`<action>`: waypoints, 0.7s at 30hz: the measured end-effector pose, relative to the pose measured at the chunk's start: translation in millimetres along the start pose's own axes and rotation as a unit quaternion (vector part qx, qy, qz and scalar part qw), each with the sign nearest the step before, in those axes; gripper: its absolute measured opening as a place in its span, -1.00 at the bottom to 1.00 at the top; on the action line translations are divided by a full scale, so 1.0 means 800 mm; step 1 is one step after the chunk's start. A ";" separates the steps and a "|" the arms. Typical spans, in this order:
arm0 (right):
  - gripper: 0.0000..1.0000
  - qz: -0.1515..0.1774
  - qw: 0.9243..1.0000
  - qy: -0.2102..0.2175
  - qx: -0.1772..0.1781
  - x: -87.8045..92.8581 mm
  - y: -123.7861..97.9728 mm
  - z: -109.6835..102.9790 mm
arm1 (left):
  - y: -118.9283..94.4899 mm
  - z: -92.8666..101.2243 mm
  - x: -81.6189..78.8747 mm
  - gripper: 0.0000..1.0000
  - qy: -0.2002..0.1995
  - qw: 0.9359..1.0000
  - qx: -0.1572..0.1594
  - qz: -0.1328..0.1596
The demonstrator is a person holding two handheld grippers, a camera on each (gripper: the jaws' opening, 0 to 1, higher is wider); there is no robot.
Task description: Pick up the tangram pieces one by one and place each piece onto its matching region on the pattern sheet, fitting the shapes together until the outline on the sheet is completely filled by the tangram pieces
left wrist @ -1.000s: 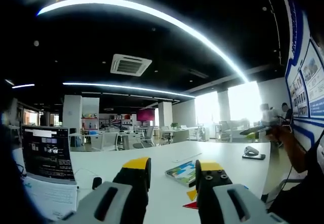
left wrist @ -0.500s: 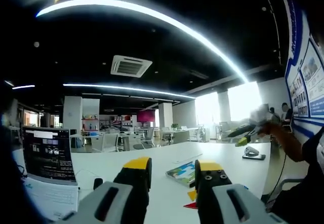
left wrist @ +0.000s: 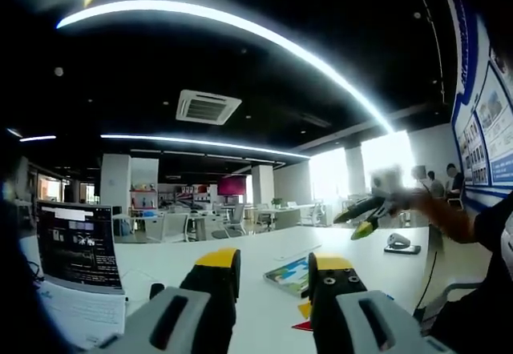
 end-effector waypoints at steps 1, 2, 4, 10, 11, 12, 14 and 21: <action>0.16 -0.007 1.000 0.002 -0.008 0.000 0.006 -0.002 | 0.000 0.000 0.000 -0.29 0.000 1.000 0.000 0.000; 0.12 -0.023 1.000 -0.006 -0.017 0.002 0.012 -0.003 | 0.000 -0.001 0.000 -0.29 0.000 1.000 0.000 0.000; 0.01 -0.050 0.998 -0.023 -0.023 0.007 0.025 -0.004 | 0.000 -0.002 0.000 -0.29 -0.001 1.000 -0.001 0.001; -0.02 -0.152 0.982 -0.042 -0.100 0.042 0.072 -0.025 | -0.001 -0.002 0.000 -0.29 -0.001 1.000 -0.001 0.003; -0.02 -0.163 0.980 -0.047 -0.109 0.046 0.076 -0.027 | -0.002 -0.002 0.000 -0.29 -0.001 1.000 -0.001 0.003; -0.02 -0.174 0.977 -0.052 -0.115 0.051 0.081 -0.029 | -0.002 -0.003 0.000 -0.29 -0.001 1.000 -0.002 0.003; -0.03 -0.206 0.968 -0.060 -0.132 0.064 0.099 -0.031 | -0.003 -0.004 0.000 -0.30 -0.001 1.000 -0.003 0.004; -0.04 -0.250 0.950 -0.074 -0.174 0.078 0.137 -0.035 | -0.004 -0.006 -0.001 -0.30 -0.002 1.000 -0.004 0.006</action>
Point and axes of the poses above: the point that each gripper's makers call its tool centre point, and the gripper's own axes: y roughly forward along the fingers, z roughly to its right, x roughly out of its underside, the point moved 5 cm from there along -y, roughly backward along the fingers
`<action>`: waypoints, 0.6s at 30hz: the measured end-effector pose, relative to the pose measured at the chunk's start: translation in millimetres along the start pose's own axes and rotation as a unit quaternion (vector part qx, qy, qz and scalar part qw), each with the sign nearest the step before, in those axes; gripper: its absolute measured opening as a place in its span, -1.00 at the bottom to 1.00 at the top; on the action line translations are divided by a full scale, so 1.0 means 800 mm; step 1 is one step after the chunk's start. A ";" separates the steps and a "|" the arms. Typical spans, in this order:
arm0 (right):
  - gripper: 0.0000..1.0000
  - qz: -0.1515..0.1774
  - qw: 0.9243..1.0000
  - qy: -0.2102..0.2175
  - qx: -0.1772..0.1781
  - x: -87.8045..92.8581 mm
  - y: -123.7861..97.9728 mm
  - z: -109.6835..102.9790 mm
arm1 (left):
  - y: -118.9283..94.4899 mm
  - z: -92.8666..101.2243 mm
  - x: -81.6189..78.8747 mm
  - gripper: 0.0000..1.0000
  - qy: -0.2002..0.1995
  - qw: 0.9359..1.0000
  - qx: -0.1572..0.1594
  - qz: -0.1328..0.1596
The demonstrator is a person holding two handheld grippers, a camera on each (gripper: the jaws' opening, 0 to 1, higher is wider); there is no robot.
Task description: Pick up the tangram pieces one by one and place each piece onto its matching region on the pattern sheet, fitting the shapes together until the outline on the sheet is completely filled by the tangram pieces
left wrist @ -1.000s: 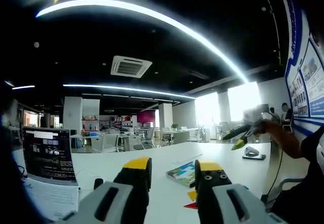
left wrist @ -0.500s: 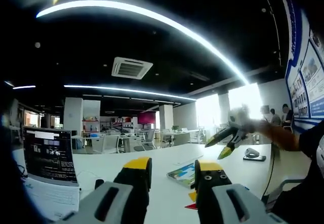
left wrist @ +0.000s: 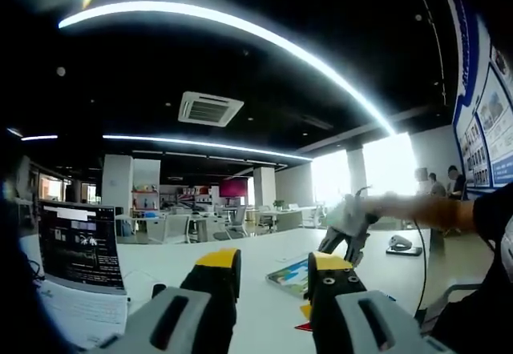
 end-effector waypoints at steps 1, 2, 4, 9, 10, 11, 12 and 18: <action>-0.04 -0.012 1.000 -0.006 -0.008 -0.001 0.007 0.000 | 0.000 0.000 0.000 -0.30 0.000 1.000 0.000 0.000; -0.05 -0.024 1.000 -0.011 -0.016 -0.001 0.014 0.001 | 0.000 0.000 0.000 -0.31 0.000 1.000 0.000 0.001; -0.06 -0.047 0.998 -0.023 -0.029 -0.001 0.023 0.000 | 0.000 0.000 -0.001 -0.31 0.000 1.000 0.000 0.002; -0.09 -0.101 0.991 -0.054 -0.064 0.002 0.047 -0.001 | -0.001 0.002 -0.001 -0.31 0.001 1.000 0.006 0.001; -0.10 -0.114 0.989 -0.067 -0.068 0.004 0.051 0.000 | -0.001 0.004 -0.002 -0.31 0.001 1.000 0.009 0.001; -0.12 -0.126 0.986 -0.082 -0.076 0.004 0.057 0.000 | -0.001 0.006 -0.002 -0.31 0.002 1.000 0.012 0.001; -0.15 -0.131 0.984 -0.088 -0.083 0.005 0.061 0.000 | -0.001 0.008 -0.002 -0.31 0.004 1.000 0.017 0.000; -0.24 -0.145 0.980 -0.100 -0.092 0.003 0.075 0.011 | 0.000 0.012 0.000 -0.32 0.014 1.000 0.026 -0.009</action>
Point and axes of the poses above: the point that each gripper's makers call its tool centre point, and the gripper's own axes: y roughly forward along the fingers, z roughly to its right, x roughly out of its underside, the point moved 5 cm from there along -y, roughly backward along the fingers
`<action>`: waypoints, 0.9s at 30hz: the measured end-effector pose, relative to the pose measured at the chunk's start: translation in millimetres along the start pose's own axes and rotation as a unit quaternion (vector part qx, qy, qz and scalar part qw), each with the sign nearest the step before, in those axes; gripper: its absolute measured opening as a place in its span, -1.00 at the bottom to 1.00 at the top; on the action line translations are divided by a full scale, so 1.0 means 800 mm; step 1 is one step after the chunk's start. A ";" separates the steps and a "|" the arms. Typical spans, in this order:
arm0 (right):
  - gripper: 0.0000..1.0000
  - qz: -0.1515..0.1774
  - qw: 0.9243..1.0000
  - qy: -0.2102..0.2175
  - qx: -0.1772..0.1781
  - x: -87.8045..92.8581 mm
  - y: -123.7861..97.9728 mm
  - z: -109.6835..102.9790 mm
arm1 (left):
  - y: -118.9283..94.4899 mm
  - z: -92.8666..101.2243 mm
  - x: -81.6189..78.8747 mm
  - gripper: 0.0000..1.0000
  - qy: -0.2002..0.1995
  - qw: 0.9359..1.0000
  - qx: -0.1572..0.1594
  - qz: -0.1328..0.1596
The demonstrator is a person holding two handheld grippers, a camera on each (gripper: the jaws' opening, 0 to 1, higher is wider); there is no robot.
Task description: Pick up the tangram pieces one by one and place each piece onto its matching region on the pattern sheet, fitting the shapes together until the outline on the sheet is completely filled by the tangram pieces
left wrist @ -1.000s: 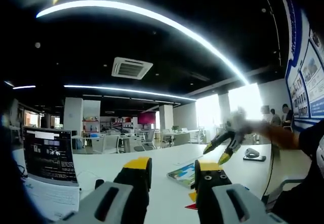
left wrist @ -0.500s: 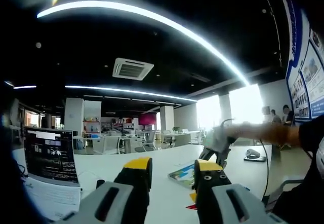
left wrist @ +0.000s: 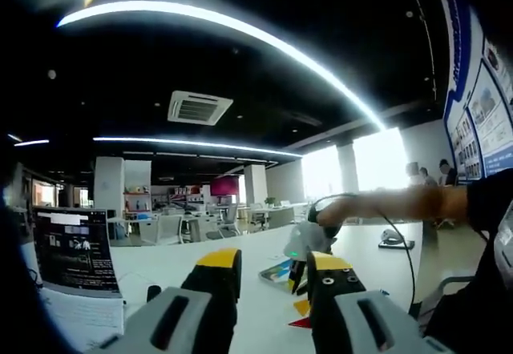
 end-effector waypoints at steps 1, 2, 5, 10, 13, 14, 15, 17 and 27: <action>-0.24 -0.001 1.000 0.000 -0.002 0.000 0.000 0.002 | 0.000 0.000 0.000 -0.32 -0.001 1.000 0.000 0.000; -0.25 -0.001 1.000 0.001 -0.005 -0.001 0.001 0.001 | 0.000 -0.001 0.000 -0.32 -0.001 1.000 -0.001 0.001; -0.29 -0.009 1.000 -0.004 -0.019 0.001 0.006 -0.002 | 0.000 -0.001 0.001 -0.32 -0.002 1.000 -0.001 0.001; -0.30 -0.024 0.999 -0.013 -0.030 0.003 0.015 -0.007 | -0.002 -0.003 0.001 -0.32 -0.004 1.000 -0.003 0.001; -0.30 -0.024 0.999 -0.016 -0.030 0.000 0.016 -0.007 | -0.002 -0.001 0.005 -0.30 -0.003 1.000 0.003 -0.005; -0.30 -0.022 0.999 -0.017 -0.030 -0.002 0.017 -0.005 | -0.001 0.001 0.007 -0.30 -0.002 1.000 0.009 -0.010; -0.31 -0.020 0.999 -0.017 -0.029 -0.005 0.017 -0.003 | 0.000 0.003 0.010 -0.29 0.000 1.000 0.015 -0.015; -0.32 -0.022 0.999 -0.019 -0.029 -0.006 0.020 0.000 | 0.005 0.011 0.020 -0.29 0.006 0.999 0.040 -0.032; -0.34 -0.030 0.999 -0.023 -0.037 0.001 0.024 0.003 | 0.019 0.045 0.051 -0.34 0.042 0.989 0.113 -0.085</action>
Point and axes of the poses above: the point that each gripper's makers call its tool centre point, and the gripper's own axes: y roughly forward along the fingers, z roughly to its right, x roughly out of its underside, the point moved 5 cm from there along -y, roughly backward along the fingers
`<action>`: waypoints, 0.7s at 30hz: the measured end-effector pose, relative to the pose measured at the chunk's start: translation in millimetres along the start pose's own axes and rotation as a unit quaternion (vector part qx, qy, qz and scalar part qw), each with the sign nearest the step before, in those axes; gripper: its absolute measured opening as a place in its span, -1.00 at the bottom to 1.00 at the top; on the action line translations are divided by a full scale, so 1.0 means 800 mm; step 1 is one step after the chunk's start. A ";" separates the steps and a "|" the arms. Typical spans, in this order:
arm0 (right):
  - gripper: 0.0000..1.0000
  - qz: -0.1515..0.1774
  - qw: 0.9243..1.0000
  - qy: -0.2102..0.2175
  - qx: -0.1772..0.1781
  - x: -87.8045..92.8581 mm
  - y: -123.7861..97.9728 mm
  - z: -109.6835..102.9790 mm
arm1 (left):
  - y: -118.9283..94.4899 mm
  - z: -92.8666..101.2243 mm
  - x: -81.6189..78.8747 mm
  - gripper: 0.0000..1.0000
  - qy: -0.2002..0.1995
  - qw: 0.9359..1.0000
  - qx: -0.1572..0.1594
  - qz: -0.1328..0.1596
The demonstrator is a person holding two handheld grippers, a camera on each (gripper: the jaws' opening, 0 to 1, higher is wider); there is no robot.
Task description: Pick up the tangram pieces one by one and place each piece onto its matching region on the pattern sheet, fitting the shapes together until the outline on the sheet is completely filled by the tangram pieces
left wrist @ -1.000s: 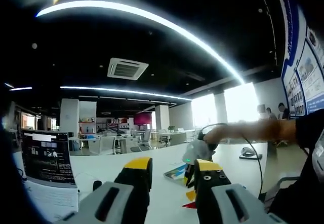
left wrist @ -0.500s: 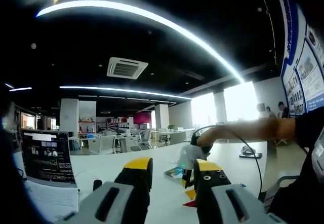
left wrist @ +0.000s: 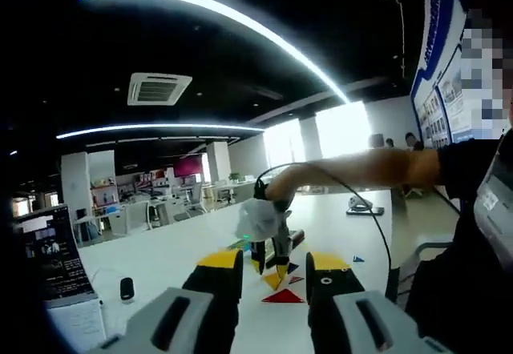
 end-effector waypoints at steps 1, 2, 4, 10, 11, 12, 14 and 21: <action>-0.34 0.000 1.000 0.000 0.000 0.000 0.000 0.000 | 0.001 0.001 0.001 -0.34 0.003 1.000 0.002 -0.003; -0.34 0.000 1.000 -0.002 -0.003 0.000 0.001 -0.001 | 0.004 0.003 0.006 -0.34 0.006 1.000 0.012 -0.009; -0.34 0.001 1.000 -0.005 -0.007 0.000 0.002 -0.002 | 0.012 0.009 0.016 -0.34 0.013 0.999 0.031 -0.022; -0.33 0.003 1.000 -0.012 -0.010 0.000 0.003 -0.001 | 0.023 0.008 0.026 -0.36 0.007 0.998 0.037 -0.040; -0.33 0.003 1.000 -0.013 -0.012 -0.001 0.003 -0.002 | 0.023 0.008 0.027 -0.36 0.007 0.998 0.037 -0.042; -0.33 0.005 1.000 -0.015 -0.013 -0.001 0.003 -0.002 | 0.023 0.008 0.027 -0.36 0.007 0.998 0.036 -0.043; -0.34 0.005 1.000 -0.017 -0.017 -0.001 0.003 -0.003 | 0.021 0.009 0.026 -0.37 0.008 0.999 0.034 -0.042; -0.36 0.000 0.999 -0.027 -0.029 -0.004 0.006 -0.004 | 0.016 0.013 0.021 -0.37 0.016 0.999 0.032 -0.035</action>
Point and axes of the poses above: the point that each gripper's makers call its tool centre point, and the gripper's own axes: y roughly forward along the fingers, z roughly to its right, x roughly out of its underside, the point moved 5 cm from there along -y, roughly backward along the fingers
